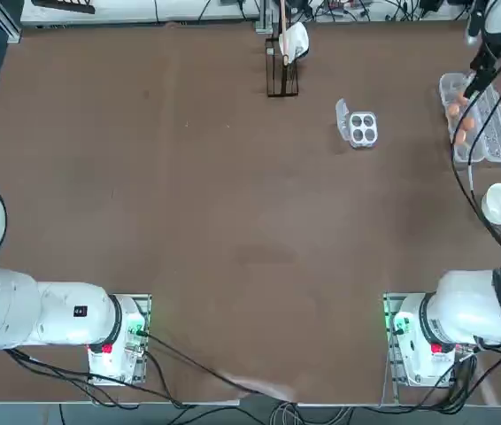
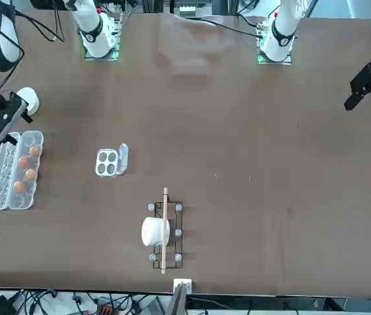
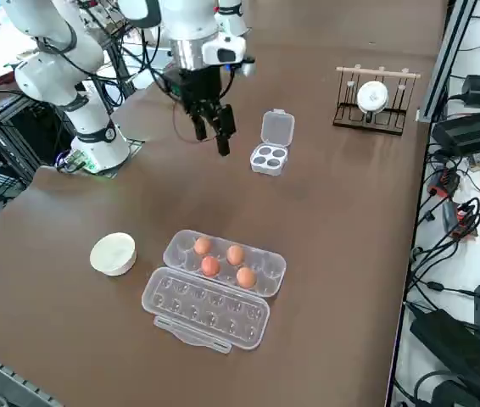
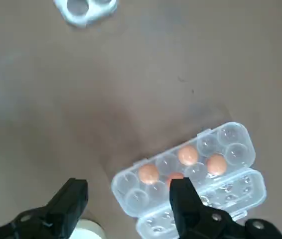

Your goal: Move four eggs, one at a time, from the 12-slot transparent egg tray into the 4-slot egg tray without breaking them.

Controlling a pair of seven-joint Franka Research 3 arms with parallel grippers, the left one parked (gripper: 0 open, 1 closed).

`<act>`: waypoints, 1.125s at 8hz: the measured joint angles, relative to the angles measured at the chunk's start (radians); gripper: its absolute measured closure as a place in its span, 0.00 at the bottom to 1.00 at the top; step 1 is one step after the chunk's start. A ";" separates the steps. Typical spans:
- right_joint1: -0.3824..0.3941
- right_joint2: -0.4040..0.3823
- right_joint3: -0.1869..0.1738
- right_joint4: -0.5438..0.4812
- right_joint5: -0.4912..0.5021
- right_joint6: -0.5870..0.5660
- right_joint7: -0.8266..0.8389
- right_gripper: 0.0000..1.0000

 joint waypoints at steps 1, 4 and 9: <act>-0.039 0.011 -0.007 -0.022 0.000 0.040 -0.089 0.00; -0.123 0.151 -0.011 -0.043 0.000 0.179 -0.278 0.00; -0.160 0.317 -0.011 -0.040 0.000 0.349 -0.410 0.03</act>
